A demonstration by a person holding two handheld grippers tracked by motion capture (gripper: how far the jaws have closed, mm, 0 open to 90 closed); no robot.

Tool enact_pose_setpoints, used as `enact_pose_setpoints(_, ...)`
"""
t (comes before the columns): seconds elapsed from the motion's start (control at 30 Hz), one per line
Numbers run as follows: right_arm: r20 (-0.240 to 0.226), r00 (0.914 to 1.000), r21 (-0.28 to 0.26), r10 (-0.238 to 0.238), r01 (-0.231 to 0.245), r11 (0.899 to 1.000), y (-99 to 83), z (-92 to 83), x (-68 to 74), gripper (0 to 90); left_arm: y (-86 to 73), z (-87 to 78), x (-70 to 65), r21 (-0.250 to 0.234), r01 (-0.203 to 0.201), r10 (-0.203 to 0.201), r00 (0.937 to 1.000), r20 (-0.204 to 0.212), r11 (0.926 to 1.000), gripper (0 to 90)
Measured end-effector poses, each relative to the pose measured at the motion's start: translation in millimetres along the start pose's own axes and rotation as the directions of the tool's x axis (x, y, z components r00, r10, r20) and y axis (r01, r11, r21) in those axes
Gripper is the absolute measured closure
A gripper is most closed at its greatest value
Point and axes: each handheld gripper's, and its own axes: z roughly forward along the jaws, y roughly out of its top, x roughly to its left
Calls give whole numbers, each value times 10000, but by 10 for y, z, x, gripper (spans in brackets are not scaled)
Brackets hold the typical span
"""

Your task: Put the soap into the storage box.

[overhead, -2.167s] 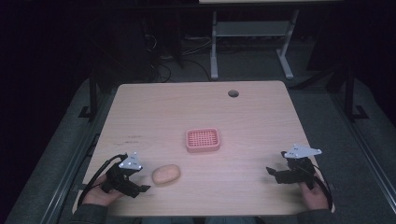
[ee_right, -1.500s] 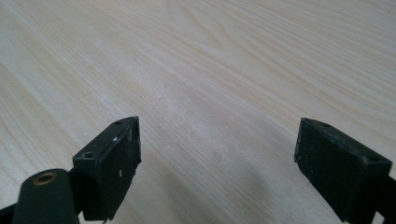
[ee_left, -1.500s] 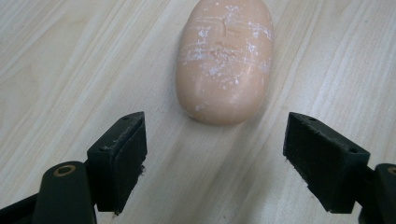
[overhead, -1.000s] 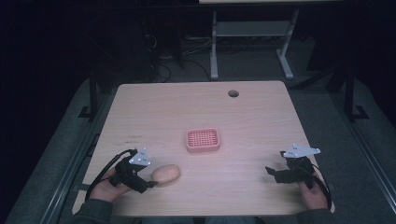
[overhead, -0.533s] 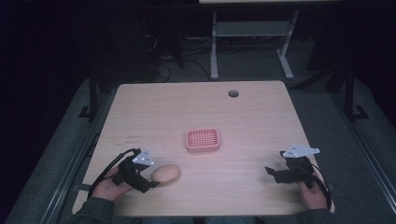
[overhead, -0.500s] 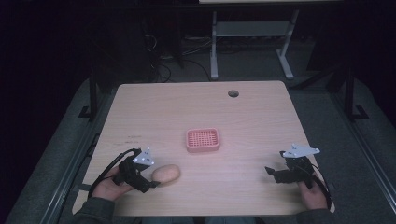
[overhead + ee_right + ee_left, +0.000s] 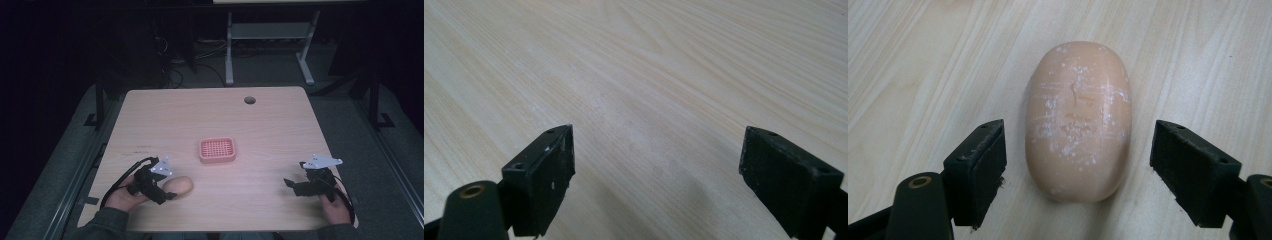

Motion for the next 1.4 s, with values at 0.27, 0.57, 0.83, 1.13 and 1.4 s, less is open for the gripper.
enact_pose_setpoints(0.27,-8,10000,-2,-20,20,10000,0,3,2,142,50,30,3,82,-98,97,9999,45,9999,224)
enact_pose_setpoints(0.57,-6,10000,6,-11,11,10000,0,0,3,141,103,72,11,287,-64,61,9999,105,9996,225)
enact_pose_setpoints(0.83,-17,10000,-8,-41,41,10000,2,6,7,142,161,151,12,511,-113,101,9997,229,9986,226)
enact_pose_setpoints(1.13,-29,10000,-24,-34,34,10000,4,5,8,141,195,221,14,717,-126,100,9993,372,9973,229)
enact_pose_setpoints(1.4,-51,10000,-6,-74,74,10000,7,10,10,141,201,272,14,915,58,-98,9990,430,9958,249)
